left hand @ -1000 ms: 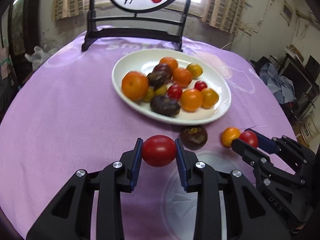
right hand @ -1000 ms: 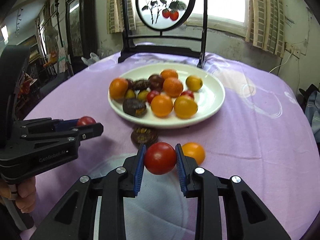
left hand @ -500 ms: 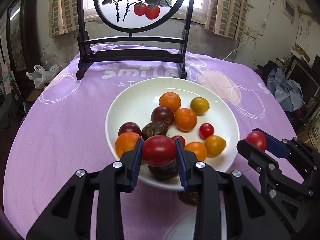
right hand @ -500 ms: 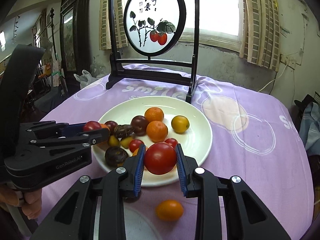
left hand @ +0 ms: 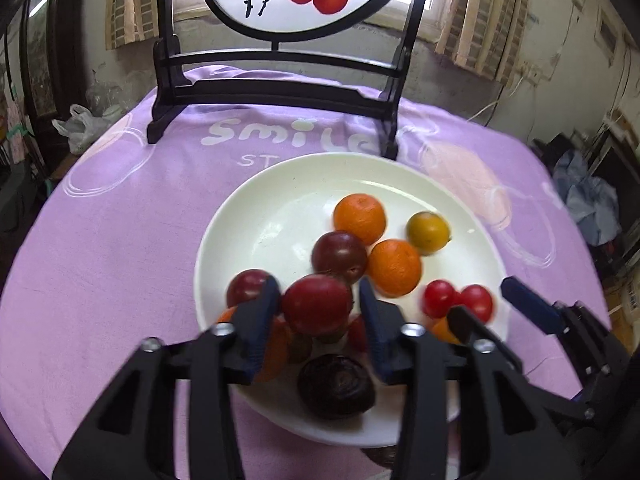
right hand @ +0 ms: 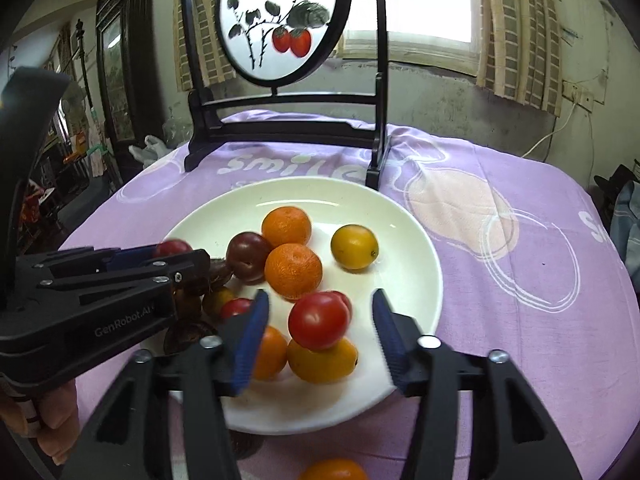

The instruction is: Organize fruits

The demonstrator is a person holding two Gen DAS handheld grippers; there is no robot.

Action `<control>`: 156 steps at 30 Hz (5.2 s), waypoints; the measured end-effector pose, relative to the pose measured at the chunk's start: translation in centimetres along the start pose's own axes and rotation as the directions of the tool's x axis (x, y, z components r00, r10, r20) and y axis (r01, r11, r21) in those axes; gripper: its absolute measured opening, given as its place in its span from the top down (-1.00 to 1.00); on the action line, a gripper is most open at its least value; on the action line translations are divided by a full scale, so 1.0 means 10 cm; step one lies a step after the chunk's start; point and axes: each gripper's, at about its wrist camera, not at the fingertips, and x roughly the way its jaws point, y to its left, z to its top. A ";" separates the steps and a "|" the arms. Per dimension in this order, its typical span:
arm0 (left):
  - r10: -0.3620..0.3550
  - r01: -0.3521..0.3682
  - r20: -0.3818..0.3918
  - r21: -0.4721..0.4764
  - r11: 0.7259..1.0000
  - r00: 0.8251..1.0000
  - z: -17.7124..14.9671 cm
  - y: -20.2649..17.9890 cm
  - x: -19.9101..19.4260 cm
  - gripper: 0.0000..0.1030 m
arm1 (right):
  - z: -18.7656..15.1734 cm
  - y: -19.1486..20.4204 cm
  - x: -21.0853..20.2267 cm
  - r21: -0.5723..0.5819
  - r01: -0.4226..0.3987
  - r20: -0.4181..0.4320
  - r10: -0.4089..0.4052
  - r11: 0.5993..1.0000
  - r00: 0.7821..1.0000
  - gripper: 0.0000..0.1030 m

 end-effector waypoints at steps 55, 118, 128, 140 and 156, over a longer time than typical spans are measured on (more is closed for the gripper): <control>0.028 -0.024 -0.058 0.078 0.997 0.998 -1.27 0.04 -0.43 -0.80 | -0.93 0.03 -0.23 -0.044 0.009 -0.174 -0.016 0.999 0.985 -0.04; 0.043 -0.052 0.067 0.132 0.990 0.997 -0.44 -0.27 -0.62 0.22 | -0.37 -0.04 -0.83 -0.010 -0.035 0.045 0.035 0.999 0.998 0.23; 0.124 -0.126 0.040 0.068 0.990 0.992 -0.01 -0.15 -0.16 0.22 | -0.01 0.06 -0.15 -0.029 0.022 -0.006 -0.022 0.999 1.000 0.22; 0.121 -0.122 0.051 0.027 0.992 0.991 -0.10 -0.12 -0.26 -0.78 | -0.17 -0.12 -0.30 0.010 0.016 0.002 -0.016 1.000 1.000 -0.23; 0.067 -0.067 0.021 0.002 0.998 0.998 -0.74 -0.08 -0.70 -0.82 | -0.89 -0.12 -1.00 0.018 0.014 0.000 -0.014 1.000 1.000 -0.83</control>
